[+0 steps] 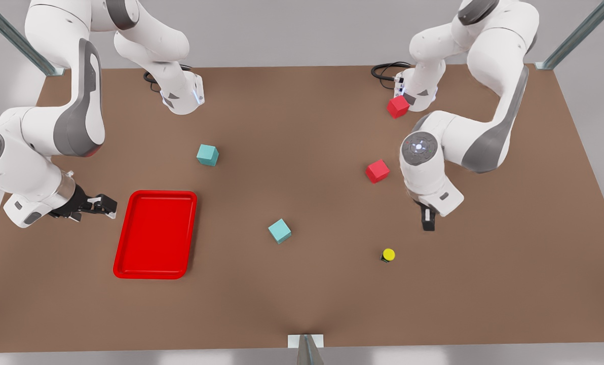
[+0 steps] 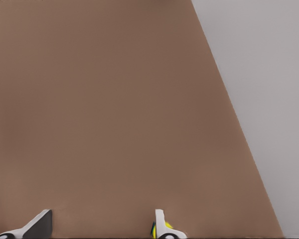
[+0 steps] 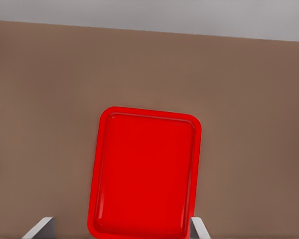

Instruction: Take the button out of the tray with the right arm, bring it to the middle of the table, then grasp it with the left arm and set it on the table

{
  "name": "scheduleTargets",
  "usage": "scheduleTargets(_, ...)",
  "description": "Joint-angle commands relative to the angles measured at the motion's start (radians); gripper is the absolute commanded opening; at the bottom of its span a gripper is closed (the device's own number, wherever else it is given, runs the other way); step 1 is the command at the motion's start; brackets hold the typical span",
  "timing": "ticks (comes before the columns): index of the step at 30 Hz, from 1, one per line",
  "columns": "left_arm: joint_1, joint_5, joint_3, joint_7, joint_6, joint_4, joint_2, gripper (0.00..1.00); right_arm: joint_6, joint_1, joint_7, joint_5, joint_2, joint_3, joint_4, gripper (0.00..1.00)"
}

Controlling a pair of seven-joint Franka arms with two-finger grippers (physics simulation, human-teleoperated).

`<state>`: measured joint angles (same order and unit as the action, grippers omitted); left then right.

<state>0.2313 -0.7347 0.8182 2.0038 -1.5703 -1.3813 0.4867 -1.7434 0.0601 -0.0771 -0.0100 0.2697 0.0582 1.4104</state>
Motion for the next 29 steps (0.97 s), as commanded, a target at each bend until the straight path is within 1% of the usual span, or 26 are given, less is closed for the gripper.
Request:
scheduleTargets(1, -0.210, 0.443, -0.411, -1.459, 0.164, 0.122, -0.085, 1.00, 0.001, 0.000, 0.000, 0.001, -0.001, 0.000, -0.001, 1.00)
scheduleTargets(2, -0.308, 0.653, -0.677, -1.818, 0.173, 0.110, -0.158, 1.00, -0.001, 0.000, -0.001, 0.001, -0.001, 0.000, -0.001, 1.00)
scheduleTargets(3, -0.299, 0.689, -0.695, -2.002, 0.173, 0.107, -0.189, 1.00, 0.001, 0.000, -0.001, 0.001, 0.000, 0.000, 0.001, 1.00)
scheduleTargets(4, -0.308, 0.808, -0.771, -2.060, 0.167, 0.107, -0.240, 1.00, 0.001, 0.000, -0.001, 0.002, -0.001, 0.000, 0.001, 1.00)
scheduleTargets(5, -0.317, 0.811, -0.781, -2.096, 0.115, 0.006, -0.342, 1.00, 0.001, 0.000, -0.001, 0.001, -0.001, 0.000, 0.001, 1.00)
scheduleTargets(6, -0.303, 0.799, -0.769, -2.097, -0.148, -0.297, -0.537, 1.00, 0.001, 0.000, -0.001, 0.001, -0.001, 0.000, 0.001, 1.00)
scheduleTargets(9, -0.308, 0.739, -0.768, -2.082, -0.053, -0.291, -0.522, 1.00, 0.001, 0.000, -0.001, 0.001, -0.001, 0.000, 0.001, 1.00)
scheduleTargets(29, -0.316, 0.739, -0.755, -2.068, -0.043, -0.292, -0.513, 1.00, 0.001, 0.000, -0.001, 0.001, 0.000, 0.000, 0.001, 1.00)
